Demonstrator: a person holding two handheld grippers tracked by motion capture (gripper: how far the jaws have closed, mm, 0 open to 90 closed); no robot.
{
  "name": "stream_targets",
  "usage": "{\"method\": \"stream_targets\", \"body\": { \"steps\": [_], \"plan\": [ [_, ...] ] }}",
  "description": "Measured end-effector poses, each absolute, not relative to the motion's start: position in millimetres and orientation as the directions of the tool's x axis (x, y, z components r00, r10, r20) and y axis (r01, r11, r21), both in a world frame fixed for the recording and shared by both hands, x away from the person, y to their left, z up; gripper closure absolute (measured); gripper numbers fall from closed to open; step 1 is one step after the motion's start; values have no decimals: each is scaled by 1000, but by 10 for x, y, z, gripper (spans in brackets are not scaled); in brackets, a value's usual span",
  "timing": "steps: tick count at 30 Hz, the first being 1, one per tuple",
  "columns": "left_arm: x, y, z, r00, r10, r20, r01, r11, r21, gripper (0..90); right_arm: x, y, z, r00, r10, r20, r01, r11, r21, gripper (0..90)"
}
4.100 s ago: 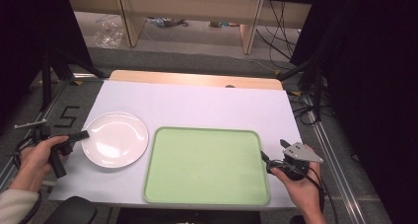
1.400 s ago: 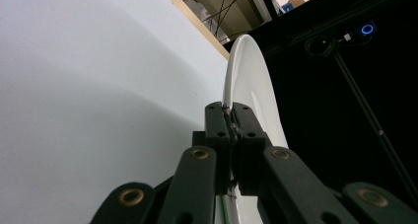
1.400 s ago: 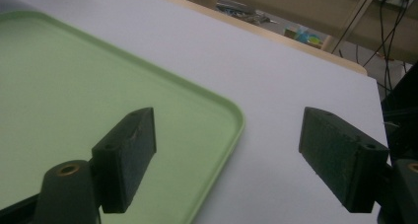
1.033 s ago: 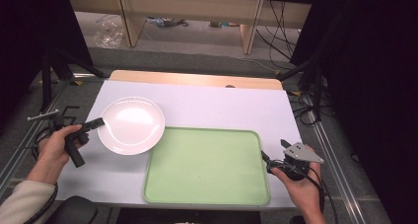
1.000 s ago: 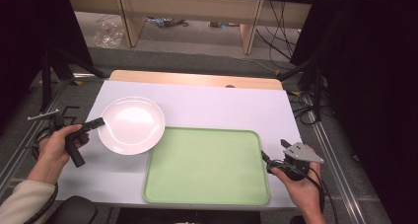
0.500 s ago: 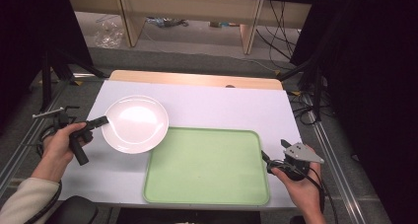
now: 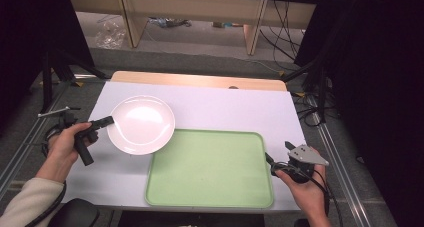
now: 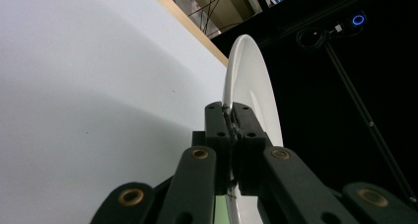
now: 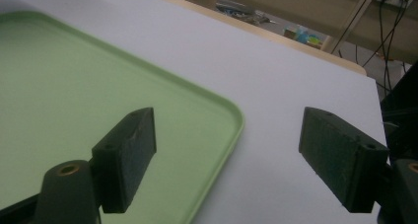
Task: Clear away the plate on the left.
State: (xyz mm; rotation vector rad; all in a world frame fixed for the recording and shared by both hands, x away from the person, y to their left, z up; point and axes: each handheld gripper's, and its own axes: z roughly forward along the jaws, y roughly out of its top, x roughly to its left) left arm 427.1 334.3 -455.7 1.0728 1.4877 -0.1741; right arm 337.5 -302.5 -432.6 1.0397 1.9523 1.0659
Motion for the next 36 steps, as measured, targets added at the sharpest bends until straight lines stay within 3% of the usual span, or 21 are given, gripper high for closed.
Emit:
{"method": "stream_targets", "body": {
  "steps": [36],
  "plan": [
    [4334,3201,-4512,181,493,-851,697,546,465,866,3373,-3026,-4325,-453,874,-178,321,346,881,229]
  ]
}}
